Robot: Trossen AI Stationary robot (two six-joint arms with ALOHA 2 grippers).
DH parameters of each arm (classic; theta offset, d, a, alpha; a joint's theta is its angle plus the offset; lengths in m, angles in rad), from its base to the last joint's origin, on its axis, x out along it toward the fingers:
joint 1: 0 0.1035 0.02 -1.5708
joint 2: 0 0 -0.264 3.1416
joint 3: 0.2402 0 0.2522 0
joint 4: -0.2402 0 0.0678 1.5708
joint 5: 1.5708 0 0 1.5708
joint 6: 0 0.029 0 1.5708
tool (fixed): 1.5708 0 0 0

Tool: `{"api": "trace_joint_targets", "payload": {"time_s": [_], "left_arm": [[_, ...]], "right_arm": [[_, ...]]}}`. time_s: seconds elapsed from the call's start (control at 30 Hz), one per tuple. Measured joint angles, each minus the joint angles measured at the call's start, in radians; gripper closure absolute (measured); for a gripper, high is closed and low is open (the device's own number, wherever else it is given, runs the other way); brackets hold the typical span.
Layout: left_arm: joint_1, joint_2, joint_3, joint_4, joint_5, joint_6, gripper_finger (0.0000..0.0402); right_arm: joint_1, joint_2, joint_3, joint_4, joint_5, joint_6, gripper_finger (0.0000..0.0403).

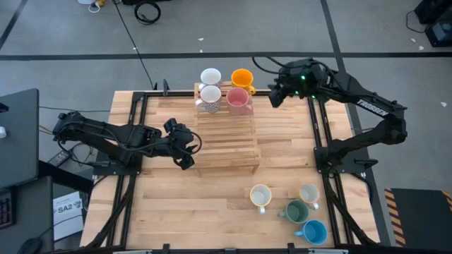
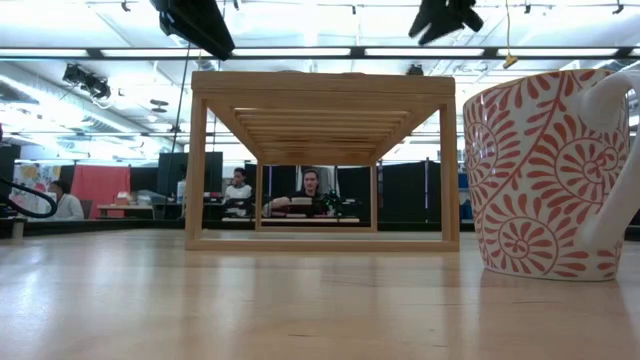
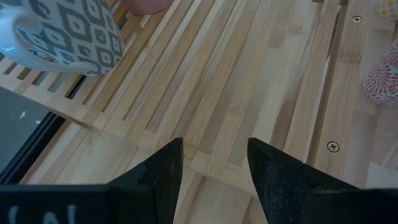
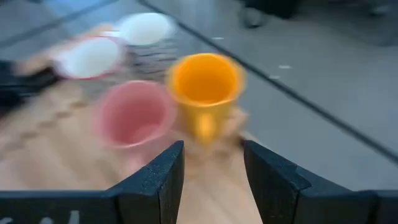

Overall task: Place coffee mugs
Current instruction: Adjust the yellow cup on the shelf

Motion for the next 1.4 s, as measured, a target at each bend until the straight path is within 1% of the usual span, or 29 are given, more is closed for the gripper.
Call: {"api": "trace_joint_targets", "payload": {"time_s": [0.07,0.27,0.4,0.5,0.63,0.83,0.87,1.13,1.4], "left_arm": [[0.0,0.0,0.0,0.0,0.0,0.0,0.0216],[0.0,0.0,0.0,0.0,0.0,0.0,0.0216],[0.0,0.0,0.0,0.0,0.0,0.0,0.0216],[0.0,0.0,0.0,0.0,0.0,0.0,0.0216],[0.0,0.0,0.0,0.0,0.0,0.0,0.0216],[0.0,0.0,0.0,0.0,0.0,0.0,0.0216],[0.0,0.0,0.0,0.0,0.0,0.0,0.0216],[0.0,0.0,0.0,0.0,0.0,0.0,0.0216],[0.0,0.0,0.0,0.0,0.0,0.0,0.0216]], "right_arm": [[-0.039,0.021,0.0,0.0,0.034,-0.025,0.0231],[-0.172,0.122,0.0,0.0,0.038,-0.068,0.0231],[-0.235,0.198,0.0,0.006,0.021,-0.074,0.0231],[-0.261,0.25,0.0,0.049,-0.005,-0.092,0.0231],[-0.276,0.303,0.0,0.152,-0.027,-0.118,0.0231],[-0.287,0.34,0.0,0.252,-0.15,-0.125,0.0231],[-0.288,0.342,0.0,0.255,-0.171,-0.125,0.0231],[-0.288,0.353,0.0,0.277,-0.231,-0.125,0.0231],[-0.288,0.362,0.0,0.292,-0.267,-0.125,0.0231]]}}
